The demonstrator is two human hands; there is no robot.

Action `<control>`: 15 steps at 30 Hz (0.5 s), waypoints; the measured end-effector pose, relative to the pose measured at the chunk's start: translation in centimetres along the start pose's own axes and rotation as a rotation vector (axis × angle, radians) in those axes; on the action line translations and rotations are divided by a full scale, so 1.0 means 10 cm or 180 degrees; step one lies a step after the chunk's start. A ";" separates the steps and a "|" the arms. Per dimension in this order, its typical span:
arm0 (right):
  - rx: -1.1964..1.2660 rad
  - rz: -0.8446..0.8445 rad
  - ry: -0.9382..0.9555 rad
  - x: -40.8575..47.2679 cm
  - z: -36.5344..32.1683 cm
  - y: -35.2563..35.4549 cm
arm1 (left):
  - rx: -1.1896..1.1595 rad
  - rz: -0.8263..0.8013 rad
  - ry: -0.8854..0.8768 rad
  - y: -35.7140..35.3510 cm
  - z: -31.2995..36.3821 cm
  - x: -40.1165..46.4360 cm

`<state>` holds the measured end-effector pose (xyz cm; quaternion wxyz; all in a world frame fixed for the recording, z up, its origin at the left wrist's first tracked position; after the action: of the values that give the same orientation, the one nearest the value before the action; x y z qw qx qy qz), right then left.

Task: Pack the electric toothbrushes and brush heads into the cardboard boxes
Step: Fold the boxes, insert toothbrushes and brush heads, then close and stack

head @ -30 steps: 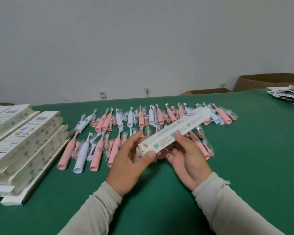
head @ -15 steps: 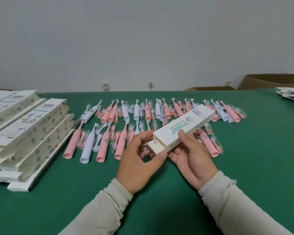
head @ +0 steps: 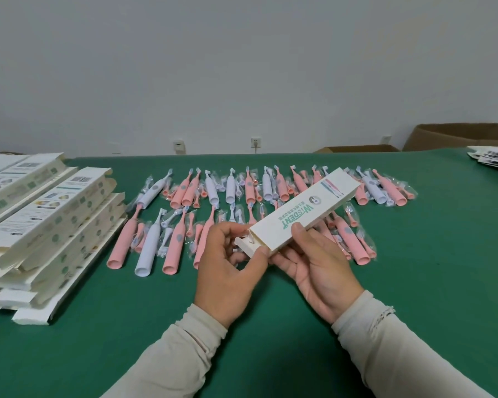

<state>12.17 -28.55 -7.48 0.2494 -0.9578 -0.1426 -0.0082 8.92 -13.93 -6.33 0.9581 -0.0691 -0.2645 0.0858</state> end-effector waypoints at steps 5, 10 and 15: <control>0.0230 0.0134 -0.0159 0.01 -0.01 0.06 | 0.0418 -0.0413 -0.0283 -0.03 0.07 -0.04; 0.0363 0.0133 -0.0196 0.00 -0.02 0.06 | 0.0226 -0.0306 -0.0269 -0.05 0.06 -0.05; 0.0285 -0.0005 -0.0136 -0.01 -0.02 0.02 | -0.0339 -0.0187 -0.0059 -0.03 0.03 -0.02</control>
<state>12.10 -28.85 -7.37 0.2890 -0.9455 -0.1489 0.0184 8.68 -14.26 -6.11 0.9527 -0.1114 -0.2794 0.0441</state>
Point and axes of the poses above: each hand's wrist, its own x-axis towards the middle knuckle, its own y-axis out of the back of the hand, z = x × y, the point moved 5 cm from there along x, towards the middle knuckle, and after that the axes turned 9 degrees about -x, right-handed, at the moved point
